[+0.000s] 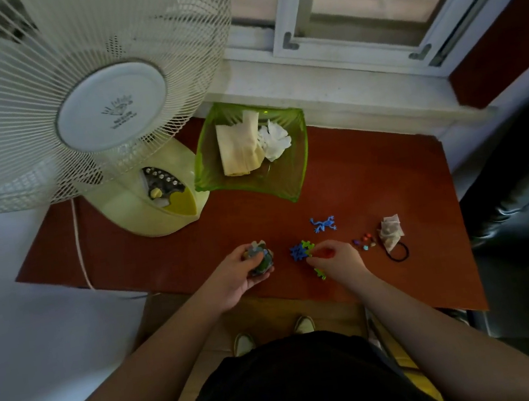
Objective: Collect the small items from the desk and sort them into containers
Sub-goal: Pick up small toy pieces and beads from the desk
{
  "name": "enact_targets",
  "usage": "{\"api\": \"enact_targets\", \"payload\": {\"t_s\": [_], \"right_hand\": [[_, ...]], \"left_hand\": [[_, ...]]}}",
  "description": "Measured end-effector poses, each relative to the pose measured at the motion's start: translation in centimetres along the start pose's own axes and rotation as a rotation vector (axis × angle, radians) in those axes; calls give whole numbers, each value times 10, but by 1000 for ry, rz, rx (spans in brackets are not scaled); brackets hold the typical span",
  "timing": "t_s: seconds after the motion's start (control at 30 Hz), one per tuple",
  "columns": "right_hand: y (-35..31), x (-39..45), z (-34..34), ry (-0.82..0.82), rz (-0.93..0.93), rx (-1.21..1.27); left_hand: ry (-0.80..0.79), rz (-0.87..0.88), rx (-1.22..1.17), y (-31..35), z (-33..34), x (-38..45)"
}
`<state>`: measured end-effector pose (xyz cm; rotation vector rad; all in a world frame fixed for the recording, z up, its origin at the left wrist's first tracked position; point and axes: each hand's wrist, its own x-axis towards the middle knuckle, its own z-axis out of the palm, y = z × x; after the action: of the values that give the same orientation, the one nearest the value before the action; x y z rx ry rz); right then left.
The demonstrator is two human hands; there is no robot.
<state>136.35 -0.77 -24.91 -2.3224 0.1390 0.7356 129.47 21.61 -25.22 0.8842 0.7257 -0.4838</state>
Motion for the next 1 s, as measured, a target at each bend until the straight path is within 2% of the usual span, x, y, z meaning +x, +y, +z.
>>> {"api": "enact_targets", "payload": {"t_s": [0.3,0.57,1.0], "right_hand": [[-11,22,20,26,-138,-264],[-18,36,23,-47,-63,-375],[-20,44,22,-102,-23,-328]], "left_hand": [[65,18,-19,-8,16,6],[115,27,-33,-13,19,8],[154,4,-12,-15,27,14]]}}
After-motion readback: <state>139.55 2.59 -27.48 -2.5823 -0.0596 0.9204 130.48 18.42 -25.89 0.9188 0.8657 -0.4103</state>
